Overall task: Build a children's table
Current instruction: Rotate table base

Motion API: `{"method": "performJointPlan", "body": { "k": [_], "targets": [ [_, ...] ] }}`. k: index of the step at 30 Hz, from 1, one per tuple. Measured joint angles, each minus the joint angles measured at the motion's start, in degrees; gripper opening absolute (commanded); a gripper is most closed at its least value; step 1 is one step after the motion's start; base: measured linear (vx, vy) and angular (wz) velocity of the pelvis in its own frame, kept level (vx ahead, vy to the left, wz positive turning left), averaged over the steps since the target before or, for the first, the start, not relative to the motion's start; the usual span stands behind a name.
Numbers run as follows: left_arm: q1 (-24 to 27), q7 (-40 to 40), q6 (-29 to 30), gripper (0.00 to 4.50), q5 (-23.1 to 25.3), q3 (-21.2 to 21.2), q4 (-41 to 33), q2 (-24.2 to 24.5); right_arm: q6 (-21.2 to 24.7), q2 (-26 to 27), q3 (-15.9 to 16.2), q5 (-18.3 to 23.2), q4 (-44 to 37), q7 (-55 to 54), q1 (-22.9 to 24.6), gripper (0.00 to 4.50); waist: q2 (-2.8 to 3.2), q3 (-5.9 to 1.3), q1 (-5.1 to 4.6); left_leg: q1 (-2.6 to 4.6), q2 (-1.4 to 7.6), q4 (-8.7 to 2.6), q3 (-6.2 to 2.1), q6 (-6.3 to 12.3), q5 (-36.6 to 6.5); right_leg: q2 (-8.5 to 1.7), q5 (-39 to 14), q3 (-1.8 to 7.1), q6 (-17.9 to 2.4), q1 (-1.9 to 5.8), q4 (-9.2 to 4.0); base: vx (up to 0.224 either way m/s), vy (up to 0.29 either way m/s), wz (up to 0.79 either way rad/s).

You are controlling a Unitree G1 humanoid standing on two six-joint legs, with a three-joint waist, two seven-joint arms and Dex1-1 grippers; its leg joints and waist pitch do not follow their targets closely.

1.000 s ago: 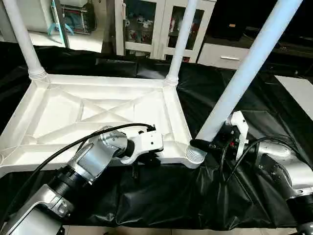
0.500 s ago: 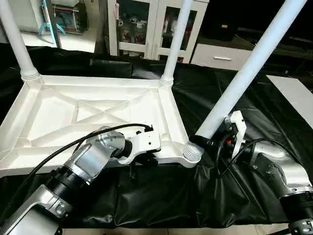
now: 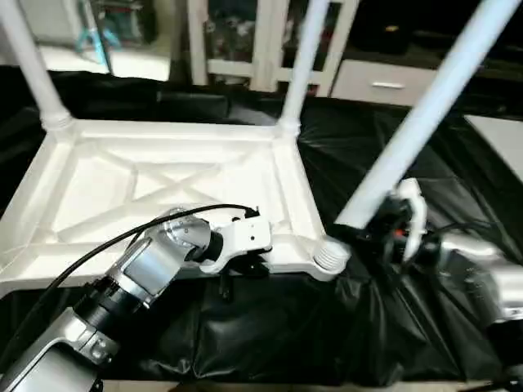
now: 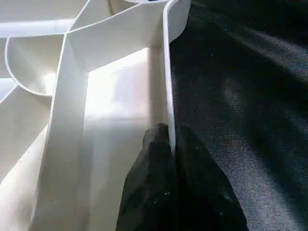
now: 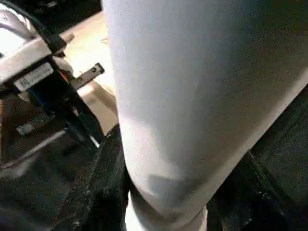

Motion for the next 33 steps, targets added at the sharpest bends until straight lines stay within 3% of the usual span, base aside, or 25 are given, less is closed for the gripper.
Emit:
{"method": "performJointPlan", "body": {
  "k": [6,11,18,21,25,33],
  "targets": [
    [-0.38,-0.16,-0.53,0.00,-0.08,0.08,-0.57,0.02,2.74,-1.59,-1.33,1.60,-2.37,1.17,-0.04,1.84,0.08,0.00,1.56,-0.44,0.40,-0.04,0.50,0.21,0.24,0.07,-0.55,0.19,0.75,-0.97,1.23,0.000,0.000,0.00],
    [-0.35,0.08,-0.50,0.00,-0.05,0.48,-0.43,0.43,6.68,-2.04,-7.27,6.19,-3.73,-0.43,-0.87,1.84,0.03,0.04,1.19,-0.45,0.44,0.13,0.56,0.19,0.23,0.08,-0.49,0.23,0.66,-0.98,1.26,0.000,0.000,0.00],
    [-0.32,0.33,-0.51,0.00,0.03,0.59,-0.28,0.50,10.47,-0.97,-10.33,11.11,-4.25,-1.32,-2.73,1.84,-0.03,0.06,1.13,-0.46,0.48,0.43,0.56,-0.09,0.05,0.07,-0.45,0.25,0.60,-0.96,1.44,0.000,0.000,0.00],
    [-0.32,0.25,-0.59,0.00,0.01,0.59,-0.28,0.57,11.30,-1.93,-9.52,10.11,-5.73,-0.67,-1.35,1.84,-0.03,0.06,1.26,-0.46,0.49,0.44,0.56,-0.09,0.06,0.08,-0.45,0.24,0.61,-0.98,1.51,0.000,0.000,0.00],
    [-0.32,0.41,-0.63,0.00,0.04,0.63,-0.16,0.65,11.00,-2.93,-5.31,6.65,-7.16,-0.20,-0.01,1.84,-0.06,0.05,1.12,-0.45,0.52,0.58,0.56,-0.09,0.06,0.08,-0.45,0.25,0.61,-0.99,1.65,0.000,0.000,0.00],
    [-0.21,0.42,-0.77,0.00,0.05,0.69,-0.05,0.89,8.03,-2.95,-0.17,0.42,-7.44,-0.74,-1.73,1.84,-0.12,0.07,1.14,-0.44,0.55,0.86,0.55,-0.10,0.05,0.07,-0.46,0.28,0.61,-0.99,1.95,0.000,0.000,0.00]
  ]
}}
